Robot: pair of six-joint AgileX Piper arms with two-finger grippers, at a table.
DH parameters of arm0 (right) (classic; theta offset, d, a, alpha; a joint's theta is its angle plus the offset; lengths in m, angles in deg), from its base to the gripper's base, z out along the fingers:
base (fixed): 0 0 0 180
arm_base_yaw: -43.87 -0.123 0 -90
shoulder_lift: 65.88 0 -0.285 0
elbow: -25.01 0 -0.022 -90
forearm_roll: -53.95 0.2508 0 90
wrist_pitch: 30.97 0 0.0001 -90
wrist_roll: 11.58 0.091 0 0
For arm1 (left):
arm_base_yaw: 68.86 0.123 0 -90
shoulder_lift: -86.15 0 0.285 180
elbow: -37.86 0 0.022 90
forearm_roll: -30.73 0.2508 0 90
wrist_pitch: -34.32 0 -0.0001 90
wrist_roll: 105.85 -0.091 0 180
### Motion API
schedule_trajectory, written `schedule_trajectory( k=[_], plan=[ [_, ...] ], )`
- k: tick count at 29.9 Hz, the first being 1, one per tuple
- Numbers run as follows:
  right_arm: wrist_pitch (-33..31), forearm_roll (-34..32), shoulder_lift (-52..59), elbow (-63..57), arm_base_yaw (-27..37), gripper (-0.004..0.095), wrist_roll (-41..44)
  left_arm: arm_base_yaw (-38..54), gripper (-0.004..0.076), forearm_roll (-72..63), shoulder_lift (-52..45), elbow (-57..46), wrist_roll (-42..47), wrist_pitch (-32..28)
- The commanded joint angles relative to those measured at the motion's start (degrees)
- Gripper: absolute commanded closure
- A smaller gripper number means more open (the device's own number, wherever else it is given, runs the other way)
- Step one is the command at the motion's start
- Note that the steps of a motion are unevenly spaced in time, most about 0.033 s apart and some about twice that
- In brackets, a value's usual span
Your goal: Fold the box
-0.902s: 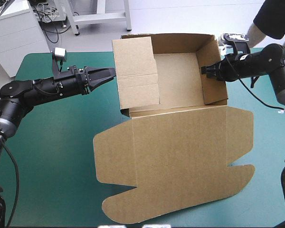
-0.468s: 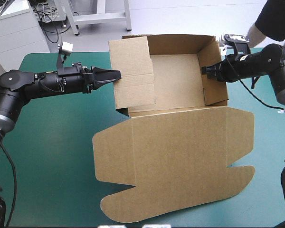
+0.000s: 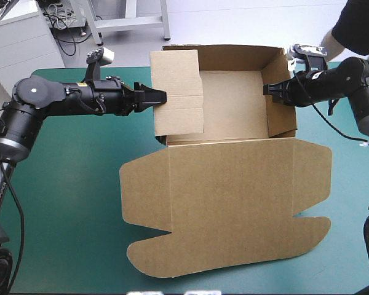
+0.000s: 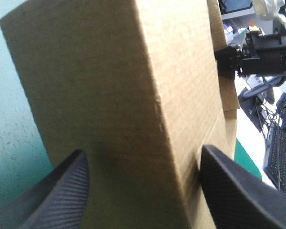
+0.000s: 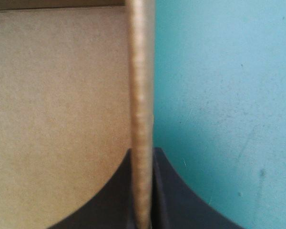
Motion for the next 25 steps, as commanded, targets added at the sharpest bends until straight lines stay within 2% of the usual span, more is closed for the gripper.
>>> schedule_trajectory(
  k=[1,8,13,17,21,25],
  plan=[
    [2.83,3.31,2.61,1.36,0.20,0.0907,1.62,-3.18,0.0253,0.67,-0.06,3.86,2.82,-1.55],
    [1.85,1.74,2.61,1.36,0.16,0.0908,3.07,-6.45,0.0255,10.80,3.18,10.05,9.52,-1.30],
    [1.43,-0.04,2.52,1.36,0.04,0.0907,4.62,-9.95,0.0304,22.23,4.68,14.88,16.14,-0.82],
    [1.43,-4.32,2.37,1.36,-1.84,0.0907,6.70,-13.33,0.0304,32.54,7.56,19.15,20.70,2.55],
    [2.01,-5.36,2.10,1.36,-3.87,0.0907,8.40,-15.13,0.0304,37.65,10.68,23.53,24.57,6.03],
    [2.19,-9.22,1.58,1.36,-6.16,0.0907,11.35,-16.57,0.0313,43.35,13.59,28.39,26.36,10.73]
  ],
)
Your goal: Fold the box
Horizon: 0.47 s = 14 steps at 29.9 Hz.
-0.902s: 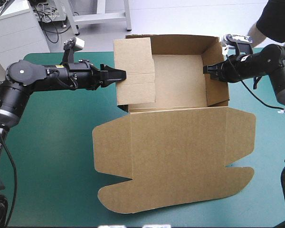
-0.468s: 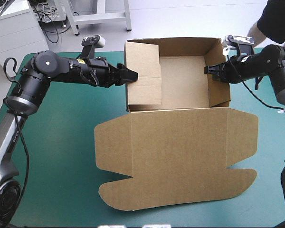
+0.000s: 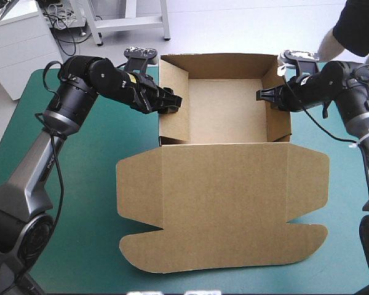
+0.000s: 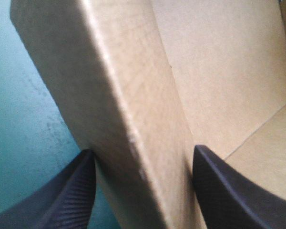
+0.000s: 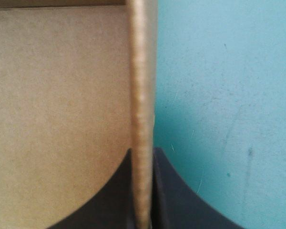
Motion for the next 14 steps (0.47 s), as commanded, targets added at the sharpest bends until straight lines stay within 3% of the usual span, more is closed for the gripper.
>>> schedule_trajectory(
  k=[1,8,14],
  plan=[
    [2.99,-0.41,2.01,1.47,-2.02,0.0907,3.42,-1.56,0.0328,4.68,-0.44,5.58,2.32,2.32],
    [0.55,-6.32,0.45,2.81,-5.01,0.0907,6.30,-3.18,0.0498,13.20,1.56,8.76,4.49,4.27],
    [-0.06,-7.51,0.08,3.52,-5.97,0.0907,6.62,-3.18,0.0664,13.80,4.07,8.76,4.49,4.27]
  ],
)
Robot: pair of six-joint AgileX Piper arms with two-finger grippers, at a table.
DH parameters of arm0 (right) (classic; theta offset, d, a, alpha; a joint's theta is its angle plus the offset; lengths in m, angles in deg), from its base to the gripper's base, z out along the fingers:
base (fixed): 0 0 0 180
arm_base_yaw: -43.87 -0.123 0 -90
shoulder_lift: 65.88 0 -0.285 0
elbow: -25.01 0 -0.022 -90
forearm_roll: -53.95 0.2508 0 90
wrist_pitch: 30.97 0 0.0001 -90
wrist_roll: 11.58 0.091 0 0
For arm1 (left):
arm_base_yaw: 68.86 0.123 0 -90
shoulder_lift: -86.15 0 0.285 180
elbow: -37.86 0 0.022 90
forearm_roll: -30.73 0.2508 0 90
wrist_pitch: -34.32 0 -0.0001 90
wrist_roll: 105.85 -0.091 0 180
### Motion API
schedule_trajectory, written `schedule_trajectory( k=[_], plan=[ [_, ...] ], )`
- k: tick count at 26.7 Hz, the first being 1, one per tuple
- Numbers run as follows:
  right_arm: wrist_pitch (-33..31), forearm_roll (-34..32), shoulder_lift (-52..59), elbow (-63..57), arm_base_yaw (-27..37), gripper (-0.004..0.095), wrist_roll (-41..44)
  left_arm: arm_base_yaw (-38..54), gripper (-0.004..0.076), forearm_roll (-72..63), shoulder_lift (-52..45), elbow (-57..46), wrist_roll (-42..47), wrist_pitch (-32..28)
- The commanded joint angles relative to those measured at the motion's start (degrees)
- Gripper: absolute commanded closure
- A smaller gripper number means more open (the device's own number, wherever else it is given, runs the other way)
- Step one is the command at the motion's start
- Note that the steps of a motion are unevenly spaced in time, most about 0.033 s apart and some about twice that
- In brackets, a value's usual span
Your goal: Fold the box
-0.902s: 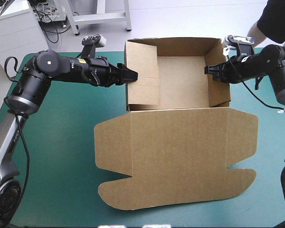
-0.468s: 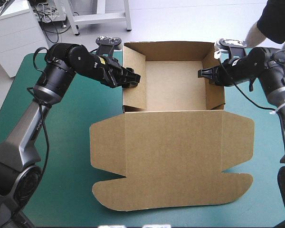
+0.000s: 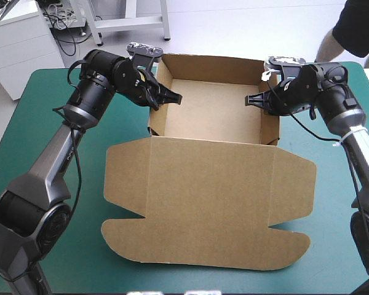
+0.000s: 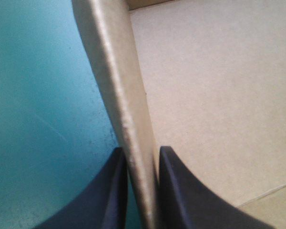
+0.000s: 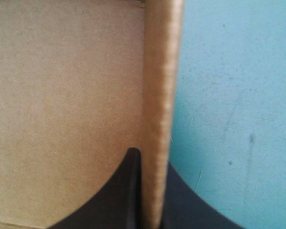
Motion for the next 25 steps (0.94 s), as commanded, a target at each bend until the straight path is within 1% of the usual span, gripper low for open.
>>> schedule_trajectory(
  k=[1,5,10,18,20,25],
  plan=[
    [1.07,0.07,2.32,2.43,-0.41,0.0907,-1.12,-0.45,0.0684,-1.06,-1.66,1.87,-0.34,2.08],
    [0.27,-2.02,2.20,2.46,-0.41,0.0908,-1.02,-0.45,0.0755,-0.80,-0.63,1.87,-0.34,2.08],
    [0.35,-2.44,1.80,2.46,-0.41,0.0907,-1.02,-0.45,0.0756,-1.05,0.84,1.87,-0.34,2.08],
    [-2.40,-2.45,-3.03,2.70,-0.41,0.0908,-1.49,-0.45,0.0756,-1.05,3.40,1.87,0.99,2.08],
    [-3.53,-2.45,-4.59,3.59,-0.41,0.0908,-1.62,-0.45,0.0756,-0.80,3.91,1.87,1.56,2.08],
    [-6.03,-2.74,-9.68,9.67,-3.32,0.0908,-2.07,2.00,0.0756,2.14,5.84,0.73,2.74,1.79]
  ],
)
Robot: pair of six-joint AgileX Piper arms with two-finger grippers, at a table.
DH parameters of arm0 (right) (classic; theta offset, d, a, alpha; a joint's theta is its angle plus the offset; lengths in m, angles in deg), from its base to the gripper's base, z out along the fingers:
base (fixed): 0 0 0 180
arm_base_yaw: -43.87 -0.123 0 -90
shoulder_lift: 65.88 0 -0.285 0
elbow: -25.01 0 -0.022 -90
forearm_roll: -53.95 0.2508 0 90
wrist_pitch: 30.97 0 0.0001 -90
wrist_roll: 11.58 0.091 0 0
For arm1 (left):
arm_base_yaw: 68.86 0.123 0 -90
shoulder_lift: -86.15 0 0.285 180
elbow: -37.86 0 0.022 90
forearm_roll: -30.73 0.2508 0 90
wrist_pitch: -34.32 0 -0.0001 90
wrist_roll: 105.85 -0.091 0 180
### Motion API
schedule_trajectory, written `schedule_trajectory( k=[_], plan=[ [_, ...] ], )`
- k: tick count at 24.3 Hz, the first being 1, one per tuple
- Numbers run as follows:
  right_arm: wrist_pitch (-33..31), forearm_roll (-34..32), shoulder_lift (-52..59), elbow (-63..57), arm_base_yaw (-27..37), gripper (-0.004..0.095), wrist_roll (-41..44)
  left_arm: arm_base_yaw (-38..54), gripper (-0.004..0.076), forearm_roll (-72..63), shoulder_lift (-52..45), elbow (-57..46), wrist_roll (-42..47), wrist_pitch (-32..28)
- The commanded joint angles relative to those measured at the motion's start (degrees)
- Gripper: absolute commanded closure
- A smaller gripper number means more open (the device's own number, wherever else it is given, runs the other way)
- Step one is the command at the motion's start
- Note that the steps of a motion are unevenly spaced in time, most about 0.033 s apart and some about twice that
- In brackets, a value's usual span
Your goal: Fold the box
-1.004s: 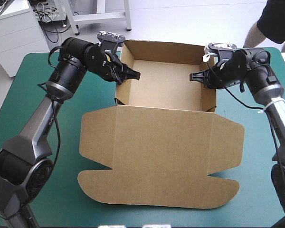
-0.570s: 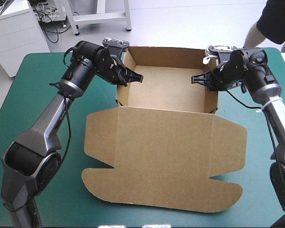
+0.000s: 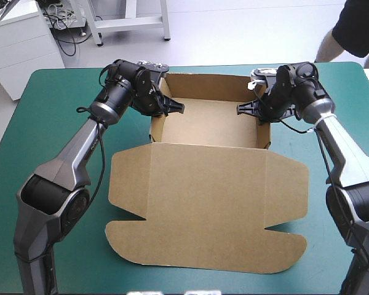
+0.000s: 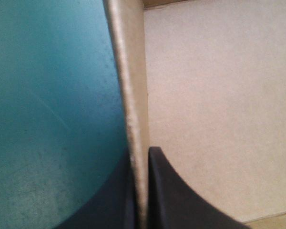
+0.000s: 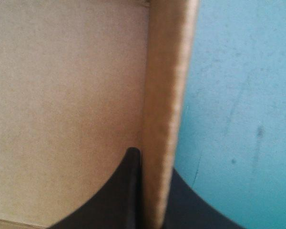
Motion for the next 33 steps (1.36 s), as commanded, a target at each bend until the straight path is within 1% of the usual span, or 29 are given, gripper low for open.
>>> schedule_trajectory(
  k=[1,4,6,8,9,18,21,25,29,31,32,33],
  plan=[
    [-0.74,0.83,0.64,4.00,-1.70,0.0908,-3.45,2.23,0.0756,-1.07,-2.79,-0.39,-1.58,1.42],
    [-2.45,1.06,-1.82,4.12,-1.70,0.0908,-3.45,4.29,0.0756,-1.31,-2.79,-2.74,-1.58,-0.64],
    [-1.18,0.93,-2.76,4.12,-1.70,0.0908,-3.53,4.62,0.0756,-0.63,-2.70,-3.75,-1.58,-2.63],
    [0.50,1.05,-3.33,4.12,-1.70,0.0908,-3.53,4.77,0.0756,-1.21,-2.66,-5.97,-1.58,-6.06],
    [0.50,1.05,-3.44,4.12,-1.70,0.0908,-3.53,4.77,0.0756,-1.21,-2.34,-6.44,-1.58,-6.46],
    [0.19,1.31,-6.59,4.25,-1.70,0.0908,-3.49,4.77,0.0756,-0.63,2.81,-6.99,-1.58,-6.50],
    [0.62,1.31,-6.80,4.25,-1.70,0.0908,-3.49,4.77,0.0756,-0.63,3.25,-6.99,-1.73,-6.61],
    [1.40,3.47,-6.80,4.25,-1.70,0.0908,-4.17,4.77,0.0756,-0.63,3.25,-6.99,-1.82,-6.59],
    [1.69,3.74,-6.82,4.25,-1.70,0.0908,-4.17,4.77,0.0756,-0.63,3.25,-6.99,-2.23,-5.96],
    [1.69,3.63,-6.82,4.25,-1.70,0.0906,-5.50,4.77,0.0756,-0.63,3.25,-6.99,-2.36,-5.83],
    [1.69,3.63,-6.82,4.25,-1.70,0.0897,-5.58,4.77,0.0756,-0.63,3.25,-6.99,-2.36,-5.74],
    [1.69,3.63,-6.82,4.25,-1.70,0.0839,-5.87,4.77,0.0756,-0.16,3.25,-6.99,-1.99,-5.60]
  ],
)
